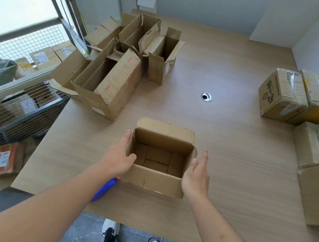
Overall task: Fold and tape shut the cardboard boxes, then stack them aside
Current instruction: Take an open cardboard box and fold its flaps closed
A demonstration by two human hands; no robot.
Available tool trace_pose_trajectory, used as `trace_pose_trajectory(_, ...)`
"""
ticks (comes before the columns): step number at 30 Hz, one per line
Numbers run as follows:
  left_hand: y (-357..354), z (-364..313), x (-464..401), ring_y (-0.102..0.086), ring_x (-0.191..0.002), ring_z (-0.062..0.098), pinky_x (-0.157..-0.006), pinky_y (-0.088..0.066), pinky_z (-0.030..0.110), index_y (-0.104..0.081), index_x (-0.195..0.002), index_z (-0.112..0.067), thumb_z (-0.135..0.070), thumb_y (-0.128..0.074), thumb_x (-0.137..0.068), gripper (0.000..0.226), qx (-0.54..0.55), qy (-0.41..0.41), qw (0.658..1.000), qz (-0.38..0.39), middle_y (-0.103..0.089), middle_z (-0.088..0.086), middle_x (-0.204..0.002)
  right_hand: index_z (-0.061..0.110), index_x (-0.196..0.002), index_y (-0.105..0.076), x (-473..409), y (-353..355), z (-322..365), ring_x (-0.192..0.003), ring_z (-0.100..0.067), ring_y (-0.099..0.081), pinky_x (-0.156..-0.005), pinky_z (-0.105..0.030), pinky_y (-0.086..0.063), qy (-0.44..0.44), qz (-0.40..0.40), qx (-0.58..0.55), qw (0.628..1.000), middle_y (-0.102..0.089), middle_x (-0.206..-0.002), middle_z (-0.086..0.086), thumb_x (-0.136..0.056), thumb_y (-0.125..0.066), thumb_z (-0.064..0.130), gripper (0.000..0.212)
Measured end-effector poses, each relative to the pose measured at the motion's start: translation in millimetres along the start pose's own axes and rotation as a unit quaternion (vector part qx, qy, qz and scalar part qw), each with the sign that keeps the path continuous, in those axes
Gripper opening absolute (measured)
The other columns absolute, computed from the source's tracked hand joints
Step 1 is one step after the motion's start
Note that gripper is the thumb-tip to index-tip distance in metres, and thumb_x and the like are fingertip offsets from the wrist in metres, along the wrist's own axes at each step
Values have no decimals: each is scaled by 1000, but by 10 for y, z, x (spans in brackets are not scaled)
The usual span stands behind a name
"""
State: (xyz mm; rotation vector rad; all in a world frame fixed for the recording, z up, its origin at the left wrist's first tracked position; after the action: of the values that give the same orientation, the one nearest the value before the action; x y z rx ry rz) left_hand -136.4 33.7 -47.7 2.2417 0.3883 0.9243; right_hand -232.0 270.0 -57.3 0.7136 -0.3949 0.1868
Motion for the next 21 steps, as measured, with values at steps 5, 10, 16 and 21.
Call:
trace_pose_trajectory(5, 22, 39, 52, -54, -112, 39, -102, -43, 41, -7, -159, -50, -28, -55, -101, 78, 1, 7, 1000, -24, -40, 21, -133, 22, -156, -28, 4, 47, -90, -135, -37, -47, -105, -43, -39, -84, -10, 10, 996, -50, -150, -13, -108, -32, 47, 55)
trace_pose_trajectory(10, 228, -49, 201, -50, -100, 28, -96, -45, 40, -26, -159, -28, -14, -70, -93, 80, -3, -41, 988, -152, -36, 9, -120, 18, -146, -37, 96, 214, -33, -122, -39, -55, -91, -42, -46, -86, -84, 41, 992, -50, -135, -14, -100, -57, 46, 58)
trace_pose_trajectory(16, 174, -282, 217, -53, -101, 26, -89, -44, 31, -60, -134, -14, -11, -76, -87, 50, -89, -171, 975, -112, -48, 5, -107, 26, -140, -44, 169, 326, 234, -113, -28, -58, -81, -38, -50, 55, -108, 80, 989, -50, -128, -3, -92, -67, 16, 54)
trace_pose_trajectory(21, 46, -255, 185, -38, -119, 23, -103, -43, 32, -71, -113, -20, -34, -66, -89, 29, -211, -196, 957, -44, -44, -1, -116, 35, -143, -43, 224, 127, 317, -115, -23, -50, -85, -36, -51, 149, 0, 191, 970, -45, -125, 1, -93, -64, 42, 55)
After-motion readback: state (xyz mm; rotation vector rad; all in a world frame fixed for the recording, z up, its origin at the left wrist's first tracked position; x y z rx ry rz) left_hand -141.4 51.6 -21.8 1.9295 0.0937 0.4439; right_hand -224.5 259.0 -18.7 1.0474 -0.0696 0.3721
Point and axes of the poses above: each hand's wrist, its own x-axis away from the middle knuckle, its own y-axis out of the back of the hand, z = x × y, the point moved 4 cm from there along -x, towards the middle knuckle
